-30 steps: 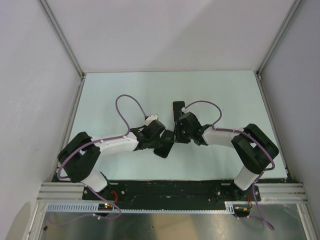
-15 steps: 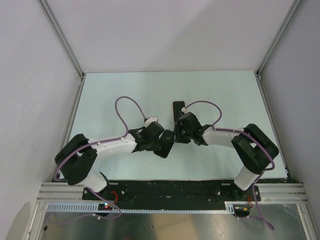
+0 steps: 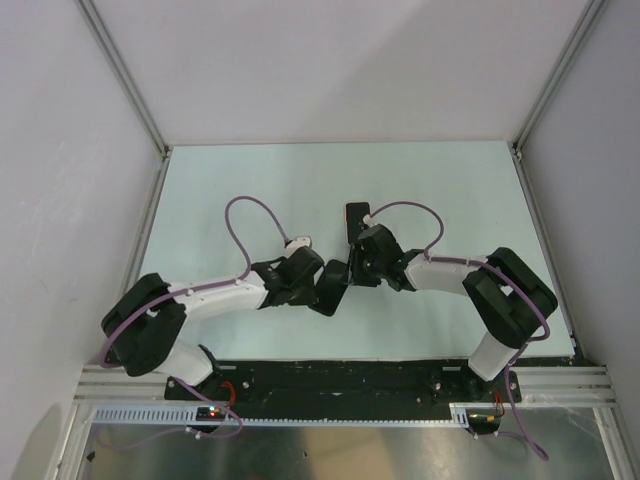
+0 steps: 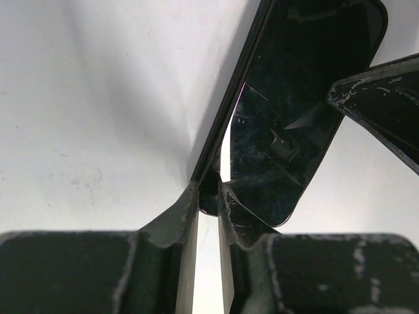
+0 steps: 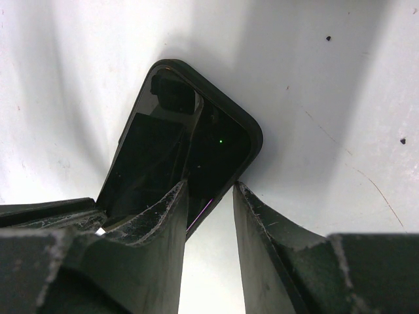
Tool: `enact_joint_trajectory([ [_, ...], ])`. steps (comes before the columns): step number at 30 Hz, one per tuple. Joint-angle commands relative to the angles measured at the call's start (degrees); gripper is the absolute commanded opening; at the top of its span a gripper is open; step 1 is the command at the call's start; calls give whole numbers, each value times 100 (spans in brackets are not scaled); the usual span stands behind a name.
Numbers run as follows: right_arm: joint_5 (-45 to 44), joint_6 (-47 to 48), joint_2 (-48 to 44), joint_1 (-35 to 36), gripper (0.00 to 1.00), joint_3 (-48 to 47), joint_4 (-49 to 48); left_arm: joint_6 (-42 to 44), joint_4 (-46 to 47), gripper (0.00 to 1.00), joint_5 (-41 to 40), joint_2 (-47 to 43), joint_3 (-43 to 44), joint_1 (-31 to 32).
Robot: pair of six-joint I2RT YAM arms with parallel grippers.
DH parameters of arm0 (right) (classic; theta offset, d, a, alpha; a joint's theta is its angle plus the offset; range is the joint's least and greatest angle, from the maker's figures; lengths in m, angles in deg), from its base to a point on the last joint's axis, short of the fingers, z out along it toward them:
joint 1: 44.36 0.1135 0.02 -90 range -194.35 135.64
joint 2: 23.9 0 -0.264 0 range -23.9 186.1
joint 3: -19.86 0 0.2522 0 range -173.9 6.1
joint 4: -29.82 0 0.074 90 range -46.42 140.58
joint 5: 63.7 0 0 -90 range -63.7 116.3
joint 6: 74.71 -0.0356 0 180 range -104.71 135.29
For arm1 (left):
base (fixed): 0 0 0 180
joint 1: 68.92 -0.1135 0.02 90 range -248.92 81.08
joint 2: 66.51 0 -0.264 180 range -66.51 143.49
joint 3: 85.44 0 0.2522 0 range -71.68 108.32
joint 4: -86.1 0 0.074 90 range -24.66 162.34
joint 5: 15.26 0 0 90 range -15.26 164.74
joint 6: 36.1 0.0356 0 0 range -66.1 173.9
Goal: Put the phone into the phone case
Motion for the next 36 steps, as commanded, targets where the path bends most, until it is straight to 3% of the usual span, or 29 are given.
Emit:
enact_joint_trajectory([
  [1,37,64,90,91,38,84,-32,-15,-425,20,323,-45,-263,75],
  [36,62,78,100,129,38,84,-40,-216,-4,18,285,-221,-921,76],
])
